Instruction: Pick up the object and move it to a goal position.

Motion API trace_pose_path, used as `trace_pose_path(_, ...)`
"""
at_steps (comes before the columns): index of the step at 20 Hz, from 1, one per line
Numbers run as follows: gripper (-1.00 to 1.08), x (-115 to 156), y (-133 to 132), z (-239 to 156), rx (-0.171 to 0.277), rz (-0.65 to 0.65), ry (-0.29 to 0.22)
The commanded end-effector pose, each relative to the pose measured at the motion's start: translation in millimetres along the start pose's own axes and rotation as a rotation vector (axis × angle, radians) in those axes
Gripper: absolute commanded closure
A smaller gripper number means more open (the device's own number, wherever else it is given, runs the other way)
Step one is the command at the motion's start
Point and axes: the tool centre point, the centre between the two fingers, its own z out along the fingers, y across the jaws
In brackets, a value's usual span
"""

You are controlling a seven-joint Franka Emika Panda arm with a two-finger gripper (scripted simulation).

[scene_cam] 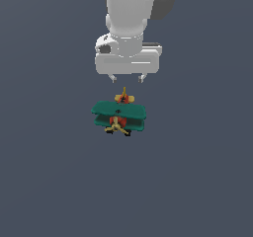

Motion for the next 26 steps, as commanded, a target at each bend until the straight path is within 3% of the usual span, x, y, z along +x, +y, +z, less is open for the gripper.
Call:
trace_pose_path(1,-0.2,0,0,0,0.0,0.0,0.0)
trace_pose_path(15,-0.2,0,3,-11,-0.033,-0.038,0.019)
trace_pose_path(26,-0.2,-3,-8,-43,-0.135,-0.213,0.088)
